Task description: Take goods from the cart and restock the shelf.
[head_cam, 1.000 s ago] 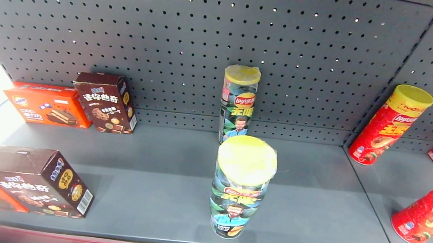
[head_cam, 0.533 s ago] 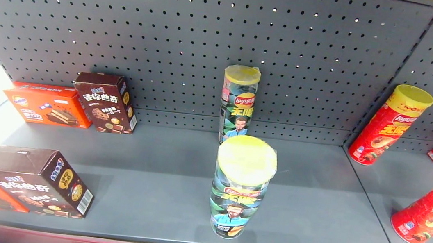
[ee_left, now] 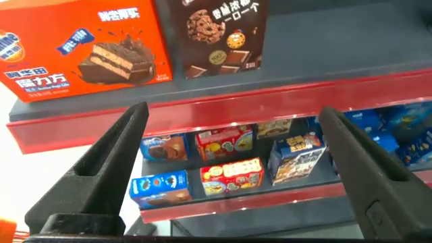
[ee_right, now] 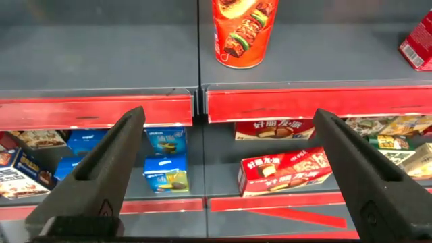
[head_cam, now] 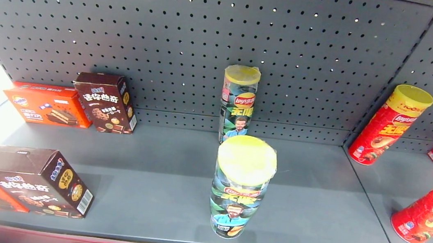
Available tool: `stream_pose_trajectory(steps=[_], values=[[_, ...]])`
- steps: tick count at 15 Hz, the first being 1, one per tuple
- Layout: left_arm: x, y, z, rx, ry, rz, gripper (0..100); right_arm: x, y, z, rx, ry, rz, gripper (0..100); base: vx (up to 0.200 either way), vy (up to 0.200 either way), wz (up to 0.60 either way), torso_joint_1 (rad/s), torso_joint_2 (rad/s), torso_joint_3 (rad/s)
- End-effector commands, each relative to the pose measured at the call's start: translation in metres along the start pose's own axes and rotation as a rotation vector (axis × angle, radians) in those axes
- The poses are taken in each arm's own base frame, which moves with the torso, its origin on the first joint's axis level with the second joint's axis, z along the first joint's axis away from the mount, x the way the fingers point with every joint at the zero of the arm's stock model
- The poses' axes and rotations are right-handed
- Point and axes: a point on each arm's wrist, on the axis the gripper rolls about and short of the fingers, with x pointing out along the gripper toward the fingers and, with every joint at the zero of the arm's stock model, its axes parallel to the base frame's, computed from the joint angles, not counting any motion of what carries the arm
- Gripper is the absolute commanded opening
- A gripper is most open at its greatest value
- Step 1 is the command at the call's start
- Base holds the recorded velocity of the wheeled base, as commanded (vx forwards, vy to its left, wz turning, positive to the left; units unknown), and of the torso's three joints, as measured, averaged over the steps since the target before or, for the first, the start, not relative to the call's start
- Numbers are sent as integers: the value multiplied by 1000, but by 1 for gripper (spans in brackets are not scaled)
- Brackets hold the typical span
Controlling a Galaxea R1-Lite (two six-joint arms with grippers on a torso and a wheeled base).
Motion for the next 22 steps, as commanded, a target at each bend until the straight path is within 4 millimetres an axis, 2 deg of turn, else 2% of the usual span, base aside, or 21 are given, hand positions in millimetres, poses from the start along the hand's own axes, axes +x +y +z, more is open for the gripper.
stream_pose_trajectory(steps=[1, 22], values=[[-1, 0, 0, 1, -17, 6, 100, 0, 0, 0, -1, 2, 0, 100, 0, 0, 0, 0, 0, 0], [-1, 0, 0, -14, -18, 15, 100, 0, 0, 0, -5, 1, 14, 100, 0, 0, 0, 0, 0, 0]])
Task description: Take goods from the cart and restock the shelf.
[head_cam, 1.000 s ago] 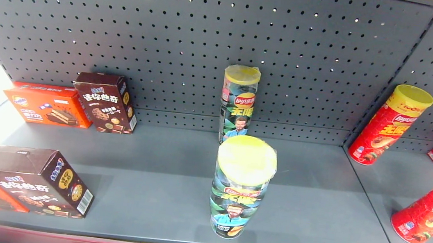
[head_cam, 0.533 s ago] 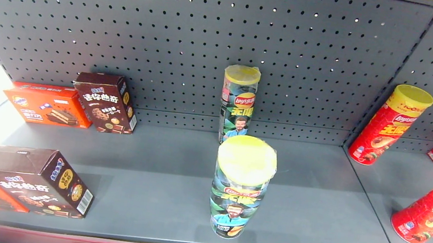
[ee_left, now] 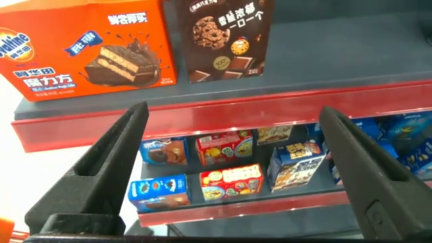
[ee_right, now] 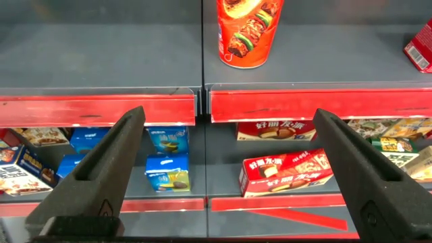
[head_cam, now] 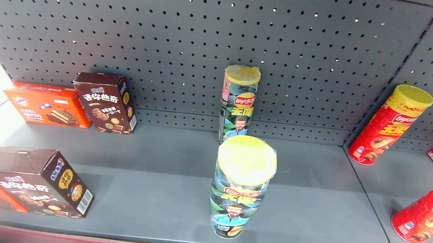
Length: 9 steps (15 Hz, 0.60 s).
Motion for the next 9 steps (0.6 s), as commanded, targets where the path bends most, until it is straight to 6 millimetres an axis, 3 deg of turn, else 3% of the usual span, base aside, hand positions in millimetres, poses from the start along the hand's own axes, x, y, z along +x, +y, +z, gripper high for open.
stream_pose_trajectory(steps=[1, 2, 9], values=[[0, 0, 0, 3, 0, -1, 100, 0, 0, 0, 0, 3, 0, 100, 0, 0, 0, 0, 0, 0], [0, 0, 0, 3, 0, -1, 100, 0, 0, 0, 0, 1, 0, 100, -200, 0, 0, 2, -2, -2], [0, 0, 0, -5, 0, 19, 100, 0, 0, 0, 1, 1, 0, 100, 0, 0, 0, 0, 0, 0]])
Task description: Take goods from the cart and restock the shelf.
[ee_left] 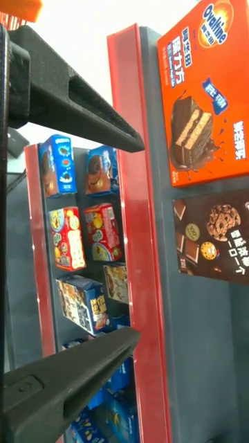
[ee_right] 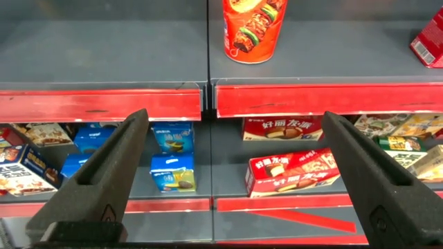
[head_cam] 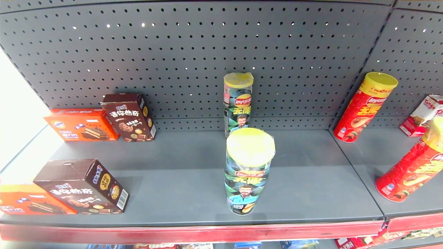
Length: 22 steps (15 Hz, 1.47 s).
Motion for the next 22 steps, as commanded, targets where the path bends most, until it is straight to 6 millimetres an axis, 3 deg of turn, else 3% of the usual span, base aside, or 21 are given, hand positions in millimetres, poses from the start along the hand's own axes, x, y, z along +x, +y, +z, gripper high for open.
stream_pose_trajectory(steps=[1, 22], values=[[0, 0, 0, 1, 0, -2, 100, 0, 0, 0, 0, 1, 0, 100, 0, 0, 0, 0, 0, 0], [0, 0, 0, -12, 0, 12, 100, 0, 0, 0, -2, 1, 2, 100, 0, 0, 0, 0, 0, 0]])
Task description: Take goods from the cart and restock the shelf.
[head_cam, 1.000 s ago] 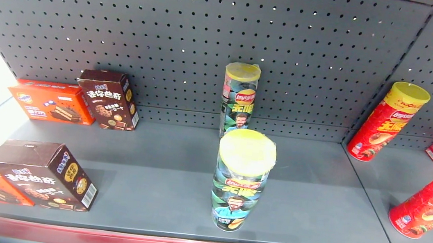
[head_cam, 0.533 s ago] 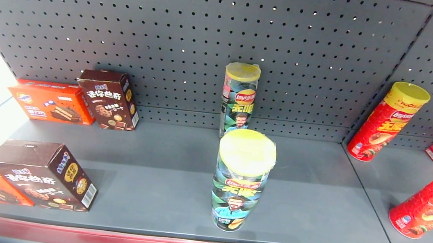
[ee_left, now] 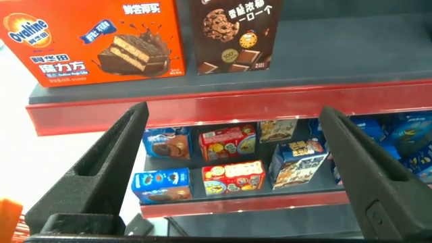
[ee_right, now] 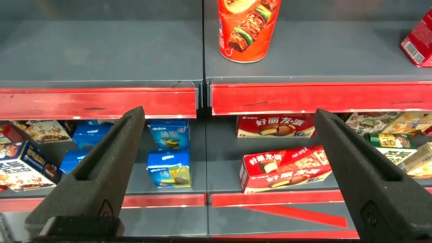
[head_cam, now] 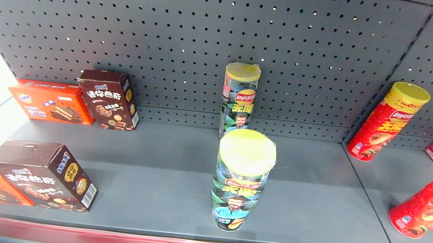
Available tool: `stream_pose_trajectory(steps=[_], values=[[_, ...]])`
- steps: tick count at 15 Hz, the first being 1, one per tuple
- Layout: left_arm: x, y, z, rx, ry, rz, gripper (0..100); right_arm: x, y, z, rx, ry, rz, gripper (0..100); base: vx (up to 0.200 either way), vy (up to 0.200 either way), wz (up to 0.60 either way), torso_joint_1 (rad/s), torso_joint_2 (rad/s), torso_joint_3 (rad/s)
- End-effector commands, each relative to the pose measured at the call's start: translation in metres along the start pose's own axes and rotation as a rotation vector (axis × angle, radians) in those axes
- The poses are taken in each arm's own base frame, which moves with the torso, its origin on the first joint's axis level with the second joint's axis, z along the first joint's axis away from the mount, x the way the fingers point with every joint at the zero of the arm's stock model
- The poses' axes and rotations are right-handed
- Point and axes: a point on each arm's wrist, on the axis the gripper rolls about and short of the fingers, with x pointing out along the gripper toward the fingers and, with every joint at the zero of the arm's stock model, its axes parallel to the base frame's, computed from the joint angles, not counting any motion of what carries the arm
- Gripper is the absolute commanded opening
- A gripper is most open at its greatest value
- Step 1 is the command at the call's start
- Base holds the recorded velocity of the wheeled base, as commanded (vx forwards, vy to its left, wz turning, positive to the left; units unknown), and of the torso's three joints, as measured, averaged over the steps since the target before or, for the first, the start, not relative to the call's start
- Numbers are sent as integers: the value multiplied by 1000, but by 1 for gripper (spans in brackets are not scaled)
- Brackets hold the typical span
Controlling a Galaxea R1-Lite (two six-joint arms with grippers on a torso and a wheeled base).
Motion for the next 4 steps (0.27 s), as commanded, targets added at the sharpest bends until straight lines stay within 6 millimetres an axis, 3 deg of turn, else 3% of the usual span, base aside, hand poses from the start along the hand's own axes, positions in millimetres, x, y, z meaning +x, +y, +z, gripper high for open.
stream_pose_trajectory(steps=[1, 4], values=[[0, 0, 0, 0, 0, 0, 100, 0, 0, 0, 0, 2, 1, 100, 0, 0, 0, 0, 0, 0], [0, 0, 0, 0, 0, 0, 100, 0, 0, 0, 3, 2, -1, 100, 0, 0, 0, 0, 0, 0]])
